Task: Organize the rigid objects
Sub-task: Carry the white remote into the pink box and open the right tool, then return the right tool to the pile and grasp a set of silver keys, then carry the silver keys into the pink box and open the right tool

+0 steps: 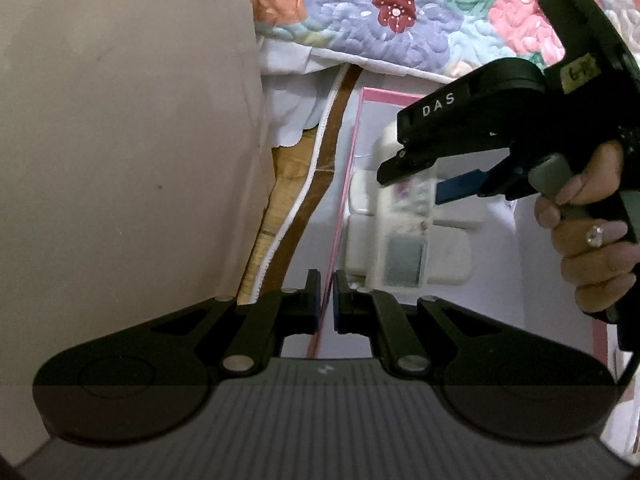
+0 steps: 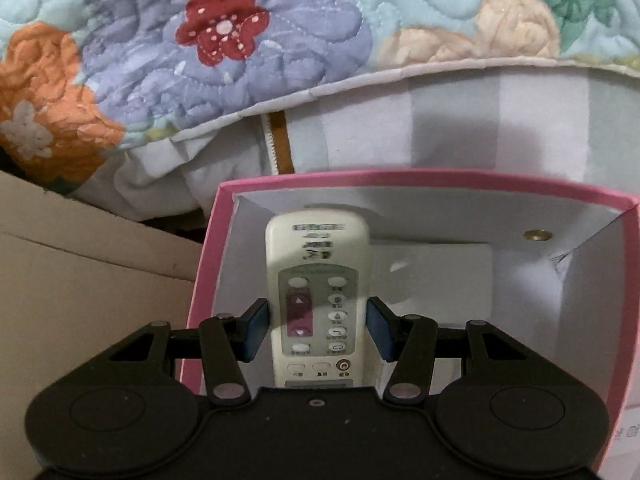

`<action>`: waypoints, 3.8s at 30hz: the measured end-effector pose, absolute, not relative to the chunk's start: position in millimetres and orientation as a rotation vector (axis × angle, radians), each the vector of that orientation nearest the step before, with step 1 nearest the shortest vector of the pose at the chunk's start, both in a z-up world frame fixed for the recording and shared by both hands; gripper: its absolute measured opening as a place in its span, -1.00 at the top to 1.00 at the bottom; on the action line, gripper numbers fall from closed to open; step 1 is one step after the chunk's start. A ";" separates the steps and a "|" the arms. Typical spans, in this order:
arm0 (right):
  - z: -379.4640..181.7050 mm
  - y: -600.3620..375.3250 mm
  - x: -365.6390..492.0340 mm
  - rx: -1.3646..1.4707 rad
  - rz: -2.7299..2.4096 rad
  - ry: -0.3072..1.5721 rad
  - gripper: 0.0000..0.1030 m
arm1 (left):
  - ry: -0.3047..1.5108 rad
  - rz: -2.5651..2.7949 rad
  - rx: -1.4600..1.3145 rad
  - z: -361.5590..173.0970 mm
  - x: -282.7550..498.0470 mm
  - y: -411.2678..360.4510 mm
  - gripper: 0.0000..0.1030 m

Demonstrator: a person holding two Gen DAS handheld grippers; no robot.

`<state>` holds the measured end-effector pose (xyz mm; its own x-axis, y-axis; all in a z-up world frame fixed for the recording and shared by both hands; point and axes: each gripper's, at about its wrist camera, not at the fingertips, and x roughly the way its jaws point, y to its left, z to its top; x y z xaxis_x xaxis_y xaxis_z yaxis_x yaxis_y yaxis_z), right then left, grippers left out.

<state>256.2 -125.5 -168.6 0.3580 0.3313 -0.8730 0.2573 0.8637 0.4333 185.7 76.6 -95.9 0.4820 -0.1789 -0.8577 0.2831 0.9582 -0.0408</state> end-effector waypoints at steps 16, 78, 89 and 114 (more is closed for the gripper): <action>-68.9 -144.6 154.1 0.208 0.224 0.849 -0.28 | 1.058 -0.241 0.138 -98.5 191.5 66.8 0.89; -181.1 -324.9 100.3 0.131 -0.225 1.095 0.52 | 1.094 -0.222 0.145 -105.8 192.0 67.1 0.85; -136.3 -316.9 76.7 0.230 -0.227 0.922 0.92 | 1.095 -0.224 0.142 -106.0 192.1 67.7 0.85; -18.6 -192.8 69.1 0.236 0.114 0.712 0.92 | 1.116 -0.245 0.088 -107.7 194.6 76.2 0.87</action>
<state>69.1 -192.8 -18.6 0.7521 0.1833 -0.6331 -0.0229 0.9673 0.2528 194.6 76.2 -107.7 0.4153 -0.1509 -0.8971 0.2392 0.9695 -0.0523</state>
